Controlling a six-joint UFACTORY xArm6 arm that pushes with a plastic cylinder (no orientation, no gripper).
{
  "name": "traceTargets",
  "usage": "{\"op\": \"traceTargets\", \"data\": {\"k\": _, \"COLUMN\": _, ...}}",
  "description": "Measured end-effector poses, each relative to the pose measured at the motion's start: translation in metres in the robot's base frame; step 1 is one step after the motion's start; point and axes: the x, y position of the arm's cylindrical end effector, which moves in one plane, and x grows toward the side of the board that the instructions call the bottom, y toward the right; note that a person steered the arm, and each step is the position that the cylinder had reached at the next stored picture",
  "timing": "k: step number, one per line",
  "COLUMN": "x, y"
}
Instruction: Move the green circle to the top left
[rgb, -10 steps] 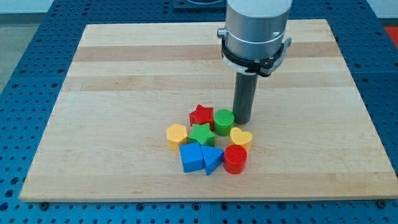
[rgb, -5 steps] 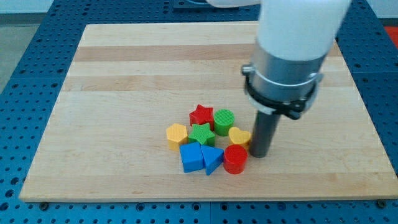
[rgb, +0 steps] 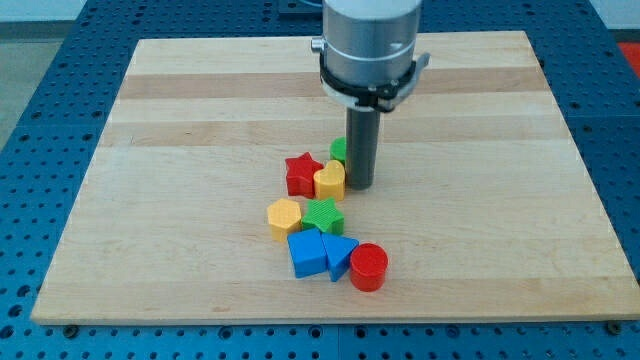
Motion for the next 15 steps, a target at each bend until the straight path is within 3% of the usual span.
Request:
{"op": "traceTargets", "data": {"k": 4, "x": -0.082, "y": -0.063}}
{"op": "traceTargets", "data": {"k": 7, "x": -0.126, "y": 0.003}}
{"op": "traceTargets", "data": {"k": 9, "x": -0.124, "y": -0.096}}
{"op": "traceTargets", "data": {"k": 10, "x": -0.137, "y": -0.119}}
{"op": "traceTargets", "data": {"k": 15, "x": -0.186, "y": -0.132}}
